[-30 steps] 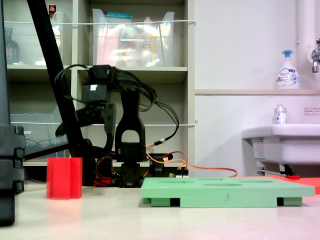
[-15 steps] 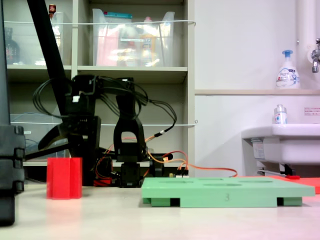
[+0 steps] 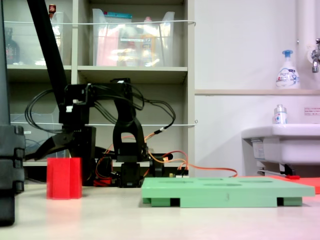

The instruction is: Put the cross columnar block into the corresponding hole

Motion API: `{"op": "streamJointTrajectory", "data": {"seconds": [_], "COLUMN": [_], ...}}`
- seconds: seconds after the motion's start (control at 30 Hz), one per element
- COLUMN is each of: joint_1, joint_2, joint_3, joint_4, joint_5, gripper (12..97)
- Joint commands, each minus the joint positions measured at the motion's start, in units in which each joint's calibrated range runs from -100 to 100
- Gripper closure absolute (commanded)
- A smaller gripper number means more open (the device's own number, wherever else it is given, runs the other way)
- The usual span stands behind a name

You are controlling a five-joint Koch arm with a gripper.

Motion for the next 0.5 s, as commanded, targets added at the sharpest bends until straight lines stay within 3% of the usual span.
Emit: {"op": "streamJointTrajectory", "data": {"seconds": [0.0, 0.07, 0.17, 0.47], "joint_1": [-0.34, -0.34, -0.39, -0.34], "joint_2": [0.61, 1.30, 1.58, 0.19], "joint_3": [2.89, 2.29, 2.09, 3.68], "joint_4": [-0.45, -0.45, -0.45, -0.45], "joint_5": [-0.39, -0.44, -0.83, -1.71], "gripper": [29.4, 29.7, 37.7, 37.6]}}
